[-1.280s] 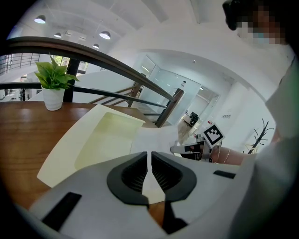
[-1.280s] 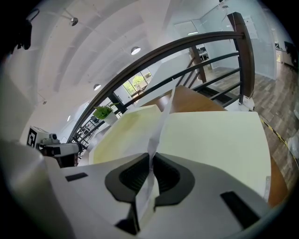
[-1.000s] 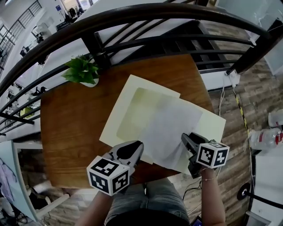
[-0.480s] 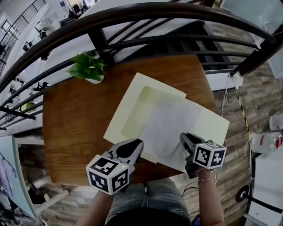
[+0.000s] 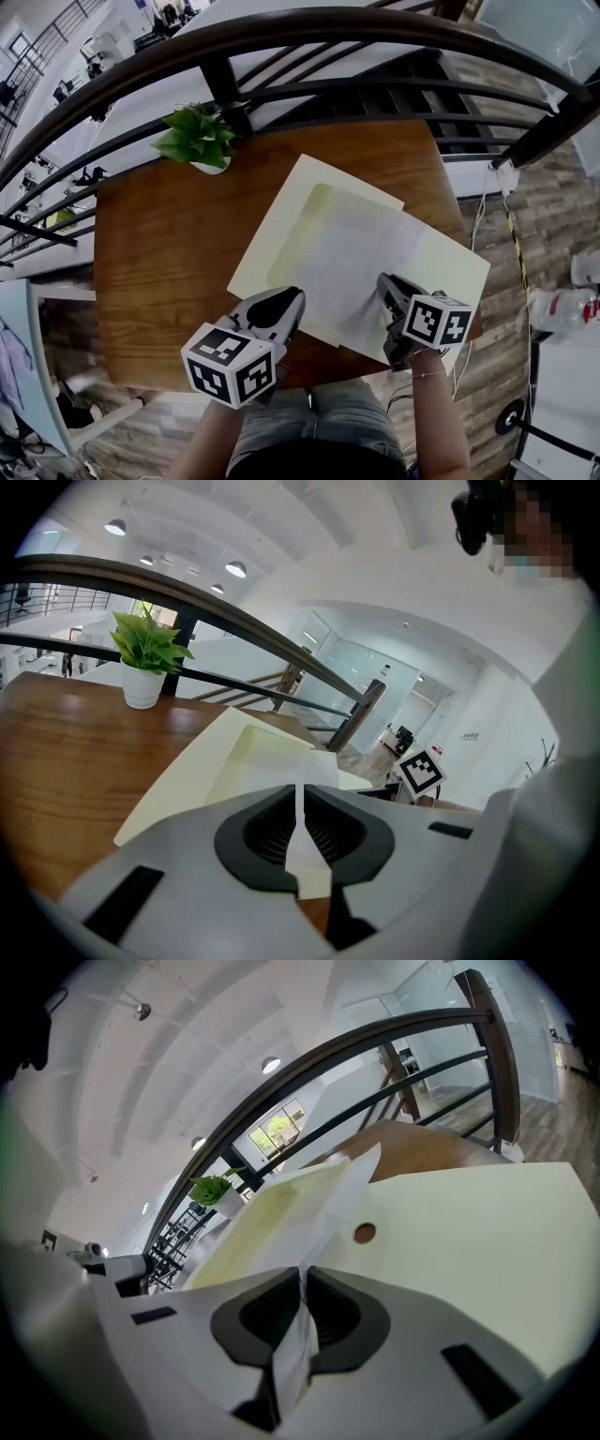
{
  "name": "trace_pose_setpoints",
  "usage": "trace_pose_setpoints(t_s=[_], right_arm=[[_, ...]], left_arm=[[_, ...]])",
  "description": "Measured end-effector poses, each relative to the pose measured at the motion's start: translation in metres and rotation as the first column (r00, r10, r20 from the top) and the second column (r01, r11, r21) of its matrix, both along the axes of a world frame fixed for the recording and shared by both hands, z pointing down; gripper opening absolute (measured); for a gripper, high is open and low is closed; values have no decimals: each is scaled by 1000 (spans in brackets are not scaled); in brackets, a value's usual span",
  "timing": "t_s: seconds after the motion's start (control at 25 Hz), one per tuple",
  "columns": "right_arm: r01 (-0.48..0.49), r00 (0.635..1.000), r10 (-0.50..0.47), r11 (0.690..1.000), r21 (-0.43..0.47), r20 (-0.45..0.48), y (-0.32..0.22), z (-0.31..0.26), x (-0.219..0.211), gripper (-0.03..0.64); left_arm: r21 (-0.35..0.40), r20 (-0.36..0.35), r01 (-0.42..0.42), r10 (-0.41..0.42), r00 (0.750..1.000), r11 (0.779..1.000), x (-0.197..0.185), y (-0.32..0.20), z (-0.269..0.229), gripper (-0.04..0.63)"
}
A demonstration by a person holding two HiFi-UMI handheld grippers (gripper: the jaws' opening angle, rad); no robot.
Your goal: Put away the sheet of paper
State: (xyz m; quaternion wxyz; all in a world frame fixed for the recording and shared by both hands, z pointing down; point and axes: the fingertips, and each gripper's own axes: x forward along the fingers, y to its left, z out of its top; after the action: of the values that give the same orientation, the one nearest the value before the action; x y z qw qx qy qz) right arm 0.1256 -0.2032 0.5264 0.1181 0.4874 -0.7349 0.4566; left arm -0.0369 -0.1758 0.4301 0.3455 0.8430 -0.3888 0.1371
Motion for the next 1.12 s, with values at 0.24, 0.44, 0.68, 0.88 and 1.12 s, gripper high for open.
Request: trace_pose_setpoints(t_s=[0.24,0.44,0.68,0.88,1.12], right_arm=[[20,999,-20,1000,14,25,-7,-1,-14,41],[35,999,-35,999,14,36,-14,1,-25,41],[32,998,-32,999,3,46,-23,3,-36,41],[24,998,-24,1000,-8,66,-28,6,-44,41],[25,998,-24,1000,-16,66,-37,7,-53,41]], left_arm=[[-2,-7,23,-23,1000,1000,-4,1,0,38],[-6,-11,35,-35,999,999,-7,2,1,38],[-11,-23,53,-53,998,999,-11,2,0,38],[-10,-27,64,-64,998,998,-14,-3,-1,38],[-26,-44,79,-81,996,996,-17,-5,-2,38]])
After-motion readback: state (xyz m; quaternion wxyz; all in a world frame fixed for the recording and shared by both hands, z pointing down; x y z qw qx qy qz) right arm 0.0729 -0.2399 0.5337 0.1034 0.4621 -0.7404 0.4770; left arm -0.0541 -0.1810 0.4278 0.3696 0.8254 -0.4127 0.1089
